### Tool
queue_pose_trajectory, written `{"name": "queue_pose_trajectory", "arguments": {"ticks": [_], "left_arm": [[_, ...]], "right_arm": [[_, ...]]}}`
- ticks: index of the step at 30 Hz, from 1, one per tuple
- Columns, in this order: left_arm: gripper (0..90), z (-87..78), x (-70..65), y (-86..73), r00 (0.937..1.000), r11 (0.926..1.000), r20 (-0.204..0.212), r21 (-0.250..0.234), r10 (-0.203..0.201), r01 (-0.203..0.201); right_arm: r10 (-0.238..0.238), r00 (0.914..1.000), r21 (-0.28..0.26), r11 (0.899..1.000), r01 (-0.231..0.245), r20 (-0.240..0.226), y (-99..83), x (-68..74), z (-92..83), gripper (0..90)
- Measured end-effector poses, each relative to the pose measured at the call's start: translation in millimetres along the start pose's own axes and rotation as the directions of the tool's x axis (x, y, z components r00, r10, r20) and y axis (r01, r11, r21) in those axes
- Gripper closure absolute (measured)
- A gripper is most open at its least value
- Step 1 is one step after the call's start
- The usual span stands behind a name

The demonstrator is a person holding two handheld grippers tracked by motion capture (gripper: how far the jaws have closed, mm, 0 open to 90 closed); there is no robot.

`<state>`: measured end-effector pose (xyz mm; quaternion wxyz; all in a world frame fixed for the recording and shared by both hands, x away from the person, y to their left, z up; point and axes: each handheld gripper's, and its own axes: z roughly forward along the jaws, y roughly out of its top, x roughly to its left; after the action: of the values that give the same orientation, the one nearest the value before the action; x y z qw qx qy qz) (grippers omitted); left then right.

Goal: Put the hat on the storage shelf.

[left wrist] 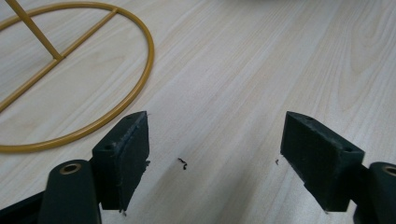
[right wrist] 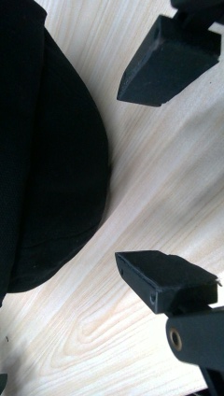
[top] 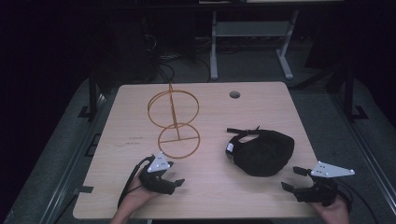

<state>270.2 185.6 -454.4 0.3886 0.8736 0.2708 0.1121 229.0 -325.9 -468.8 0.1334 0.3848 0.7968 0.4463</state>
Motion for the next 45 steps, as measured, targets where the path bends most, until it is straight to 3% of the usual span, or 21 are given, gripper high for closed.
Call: {"name": "queue_pose_trajectory", "arguments": {"ticks": [7, 10, 19, 27, 35, 36, 41, 42, 45], "left_arm": [[22.2, 1.7, -0.8, 0.5, 0.9999, 0.9999, 0.007, -0.002, -0.01, 0.01], [21.8, 1.7, -5.7, 3.6, 0.9997, 0.9999, 0.018, 0.0, 0.017, -0.017], [20.9, 8.3, -16.8, 17.1, 0.9978, 0.9993, 0.055, -0.007, 0.036, -0.036], [20.7, 15.3, -30.0, 38.3, 0.9907, 0.9963, 0.107, 0.003, 0.085, -0.086], [20.6, 16.1, -39.7, 59.6, 0.9846, 0.9932, 0.131, -0.023, 0.116, -0.114], [20.6, 17.7, -43.0, 67.3, 0.981, 0.9904, 0.136, -0.018, 0.138, -0.137], [20.9, 23.3, -49.9, 81.7, 0.9768, 0.9865, 0.139, -0.035, 0.163, -0.16], [21.2, 26.7, -53.6, 88.3, 0.9724, 0.9846, 0.155, -0.044, 0.174, -0.169], [21.4, 32.6, -57.9, 99.1, 0.967, 0.9806, 0.163, -0.033, 0.196, -0.193]], "right_arm": [[0.008, 1.0, -0.01, 1.0, -0.008, -0.001, -1.7, 1.5, -2.0, 17.9], [0.009, 1.0, -0.014, 1.0, -0.009, 0.0, -0.2, 2.6, -3.0, 17.8], [0.008, 1.0, -0.01, 1.0, -0.008, -0.002, -1.0, 1.8, -2.0, 17.6], [0.005, 1.0, -0.017, 1.0, -0.005, -0.001, -1.2, 1.9, -2.3, 17.5], [0.007, 0.9999, -0.004, 1.0, -0.007, -0.009, -0.1, 3.3, 0.1, 17.5], [0.003, 1.0, -0.002, 1.0, -0.003, -0.009, -0.3, 3.7, 0.7, 17.4], [0.015, 0.9998, -0.015, 1.0, -0.015, -0.012, -1.2, 1.9, -1.1, 17.4], [0.021, 0.9997, -0.025, 0.999, -0.022, -0.015, -1.3, 1.5, -1.3, 17.4], [0.024, 0.9995, -0.027, 0.999, -0.025, -0.018, -1.4, 1.1, -2.1, 17.4]]}}
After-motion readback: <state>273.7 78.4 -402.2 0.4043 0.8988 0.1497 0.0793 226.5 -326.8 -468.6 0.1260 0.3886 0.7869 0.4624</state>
